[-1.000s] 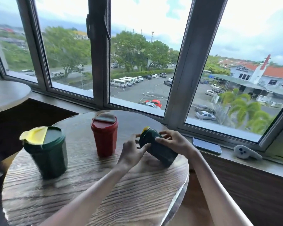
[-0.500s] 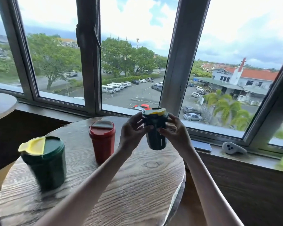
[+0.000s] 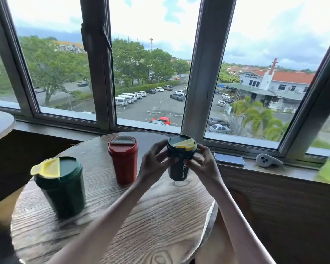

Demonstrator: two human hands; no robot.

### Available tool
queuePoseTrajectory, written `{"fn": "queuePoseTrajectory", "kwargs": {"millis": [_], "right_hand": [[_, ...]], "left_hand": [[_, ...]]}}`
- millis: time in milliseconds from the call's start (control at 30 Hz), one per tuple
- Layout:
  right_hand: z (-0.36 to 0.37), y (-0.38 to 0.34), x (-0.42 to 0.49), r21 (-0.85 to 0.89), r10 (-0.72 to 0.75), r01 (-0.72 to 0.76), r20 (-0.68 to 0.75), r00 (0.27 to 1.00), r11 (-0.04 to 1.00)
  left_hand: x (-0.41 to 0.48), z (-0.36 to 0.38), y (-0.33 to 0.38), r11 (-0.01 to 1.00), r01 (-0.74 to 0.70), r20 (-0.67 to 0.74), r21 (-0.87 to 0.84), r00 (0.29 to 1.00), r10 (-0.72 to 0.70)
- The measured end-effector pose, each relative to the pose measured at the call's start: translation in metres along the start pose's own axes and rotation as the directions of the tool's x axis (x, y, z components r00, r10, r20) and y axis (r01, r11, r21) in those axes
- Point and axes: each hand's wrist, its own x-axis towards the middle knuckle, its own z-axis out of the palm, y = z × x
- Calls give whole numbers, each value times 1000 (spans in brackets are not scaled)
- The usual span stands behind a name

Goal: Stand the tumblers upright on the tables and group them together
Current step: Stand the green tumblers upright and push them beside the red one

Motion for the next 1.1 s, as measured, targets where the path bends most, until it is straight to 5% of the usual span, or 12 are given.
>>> {"fn": "queuePoseTrajectory", "kwargs": {"millis": [467, 800, 867, 967, 1100], "right_hand": [[21, 10, -20, -24, -42, 41, -72, 996, 999], [47, 26, -31, -149, -75, 42, -224, 972, 988], [52, 25, -32, -168, -105, 66, -240, 965, 984], [59, 24, -30, -209, -132, 78, -256, 958, 975], [65, 23, -24, -242, -150, 69, -332, 931, 968]], "left_hand": [[-23, -2, -19, 989, 52, -44, 135, 998, -46], [-90, -39, 19, 962, 127, -366, 243, 930, -31], [-110, -47, 24, 954, 124, -514, 272, 857, 35], [-136, -64, 24, 944, 91, -736, 318, 651, 185], [-145, -90, 31, 917, 147, -862, 370, 423, 280]]}}
